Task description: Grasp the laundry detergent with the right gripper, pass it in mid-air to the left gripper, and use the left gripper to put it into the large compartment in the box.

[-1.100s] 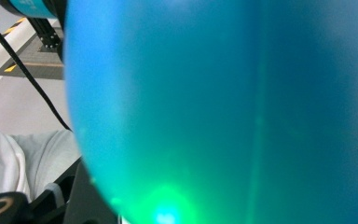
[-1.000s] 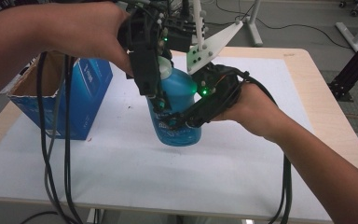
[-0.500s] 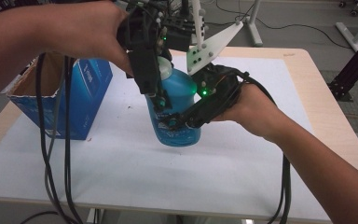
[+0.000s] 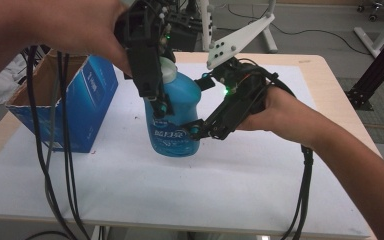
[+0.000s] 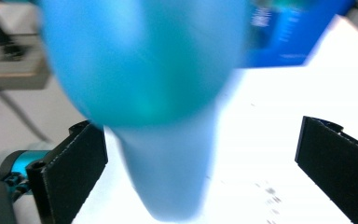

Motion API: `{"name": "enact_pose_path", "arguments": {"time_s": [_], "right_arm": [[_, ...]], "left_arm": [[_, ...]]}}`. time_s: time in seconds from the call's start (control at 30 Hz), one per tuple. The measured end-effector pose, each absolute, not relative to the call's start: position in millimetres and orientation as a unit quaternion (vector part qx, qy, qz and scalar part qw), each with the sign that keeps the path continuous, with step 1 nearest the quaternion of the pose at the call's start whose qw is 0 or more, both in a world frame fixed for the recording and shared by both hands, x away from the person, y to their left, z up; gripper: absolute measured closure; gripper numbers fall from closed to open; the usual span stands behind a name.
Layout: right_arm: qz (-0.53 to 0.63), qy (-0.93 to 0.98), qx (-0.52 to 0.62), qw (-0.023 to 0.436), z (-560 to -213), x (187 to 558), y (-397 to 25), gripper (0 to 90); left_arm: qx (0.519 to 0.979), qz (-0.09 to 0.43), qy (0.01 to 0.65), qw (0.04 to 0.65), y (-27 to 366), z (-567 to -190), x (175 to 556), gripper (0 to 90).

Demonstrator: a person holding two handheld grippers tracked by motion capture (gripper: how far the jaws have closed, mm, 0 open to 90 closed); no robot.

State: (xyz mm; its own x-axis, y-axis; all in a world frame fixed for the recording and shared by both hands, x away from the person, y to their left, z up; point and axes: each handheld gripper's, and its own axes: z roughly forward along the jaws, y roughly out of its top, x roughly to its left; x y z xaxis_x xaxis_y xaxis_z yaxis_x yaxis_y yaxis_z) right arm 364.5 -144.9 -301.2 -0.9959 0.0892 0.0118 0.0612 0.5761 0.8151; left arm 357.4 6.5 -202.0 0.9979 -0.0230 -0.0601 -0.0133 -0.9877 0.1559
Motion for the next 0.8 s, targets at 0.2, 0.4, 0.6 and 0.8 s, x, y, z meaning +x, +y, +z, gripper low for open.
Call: {"name": "enact_pose_path", "arguments": {"time_s": [0.2, 0.4, 0.6, 0.8], "right_arm": [[0.391, 0.919, 0.041, -0.001, -304, 368, -162, 1.7], [0.309, 0.950, 0.024, -0.036, -301, 372, -187, 1.6], [0.262, 0.964, 0.054, -0.014, -287, 379, -214, 1.6], [0.256, 0.963, 0.087, -0.002, -274, 387, -240, 1.6]], "left_arm": [[0.998, -0.027, 0.015, 0.063, 20, -189, 358, 37.9], [0.997, -0.006, 0.054, 0.060, 41, -168, 363, 37.8], [0.995, 0.008, 0.084, 0.061, 66, -142, 372, 37.8], [0.990, 0.017, 0.124, 0.063, 90, -114, 381, 37.8]]}}
